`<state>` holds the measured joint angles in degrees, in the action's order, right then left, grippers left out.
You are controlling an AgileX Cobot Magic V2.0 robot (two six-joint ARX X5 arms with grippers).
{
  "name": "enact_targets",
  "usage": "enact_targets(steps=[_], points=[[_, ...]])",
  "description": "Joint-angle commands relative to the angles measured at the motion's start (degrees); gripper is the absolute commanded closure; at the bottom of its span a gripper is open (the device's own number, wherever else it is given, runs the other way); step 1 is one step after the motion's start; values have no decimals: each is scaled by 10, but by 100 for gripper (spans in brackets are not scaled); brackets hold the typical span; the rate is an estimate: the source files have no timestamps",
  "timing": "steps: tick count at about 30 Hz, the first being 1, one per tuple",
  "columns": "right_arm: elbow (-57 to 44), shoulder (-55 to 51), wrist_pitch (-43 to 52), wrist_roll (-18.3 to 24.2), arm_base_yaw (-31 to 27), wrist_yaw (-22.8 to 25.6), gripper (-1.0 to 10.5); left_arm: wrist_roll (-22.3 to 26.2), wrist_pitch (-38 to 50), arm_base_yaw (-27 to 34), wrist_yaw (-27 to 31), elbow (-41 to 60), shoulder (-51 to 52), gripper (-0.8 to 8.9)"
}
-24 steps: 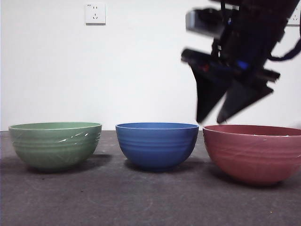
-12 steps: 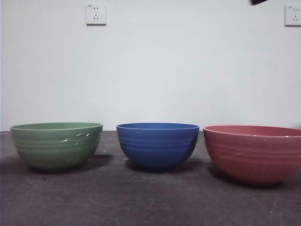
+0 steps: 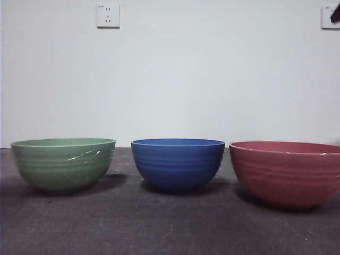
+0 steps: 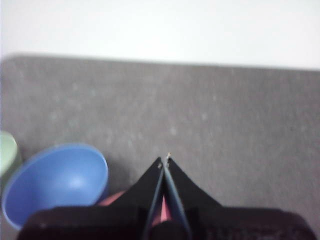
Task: Pick up the green bowl on the top,put the green bowl on the left,pick up the red bowl in the middle,put the red bowl on the right
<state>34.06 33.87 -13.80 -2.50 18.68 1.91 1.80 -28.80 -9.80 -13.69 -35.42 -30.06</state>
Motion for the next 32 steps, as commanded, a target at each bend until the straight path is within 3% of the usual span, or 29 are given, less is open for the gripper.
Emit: enact_targets(steps=[1, 15, 17, 21, 27, 32], points=[[-3, 1, -2, -30, 0, 3, 942, -14, 8, 1, 1, 1, -1, 817], [-3, 2, -34, -30, 0, -1, 942, -14, -2, -5, 1, 2, 2, 817], [-3, 2, -35, -30, 0, -1, 942, -13, -24, -5, 5, 2, 43, 817], [-3, 2, -36, -30, 0, 0, 942, 40, -40, 8, 23, 7, 136, 817], [-3, 2, -39, -30, 0, -1, 942, 39, 77, 56, 82, 118, 257, 817], [-3, 2, -39, -30, 0, -1, 942, 22, 168, 67, 92, 247, 299, 817]])
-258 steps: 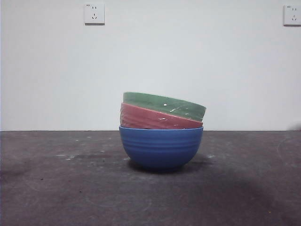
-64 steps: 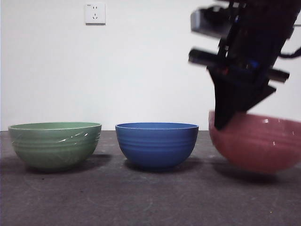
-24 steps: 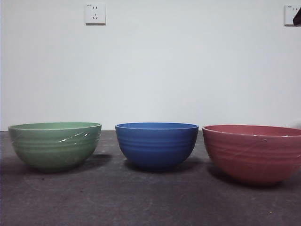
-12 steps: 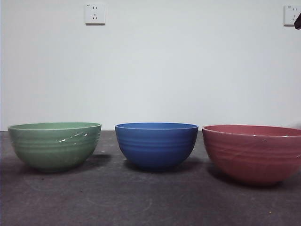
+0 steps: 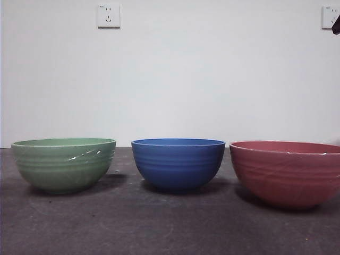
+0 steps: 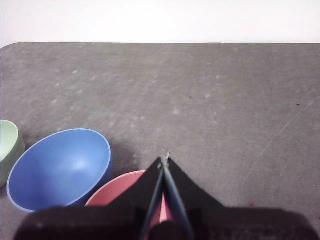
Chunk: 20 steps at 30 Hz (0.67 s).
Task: Pick up the green bowl on the top,put the green bowl on the left,pick up the red bowl in the middle,put the red bowl on the right
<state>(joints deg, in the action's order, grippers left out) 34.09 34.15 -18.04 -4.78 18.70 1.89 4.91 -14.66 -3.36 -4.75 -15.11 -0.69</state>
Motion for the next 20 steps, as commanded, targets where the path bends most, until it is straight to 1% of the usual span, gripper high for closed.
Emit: enact_targets(steps=[1, 3, 9, 20], points=[[-3, 0, 3, -7, 0, 0, 942, -17, 36, 4, 2, 62, 6, 817], [-3, 0, 0, -7, 0, -1, 942, -38, 48, 5, 3, 96, 6, 817], [-3, 0, -10, -7, 0, 0, 942, -64, 38, 5, 5, 148, 5, 817], [-3, 0, -15, -7, 0, -1, 942, -64, 44, 4, 2, 148, 5, 817]])
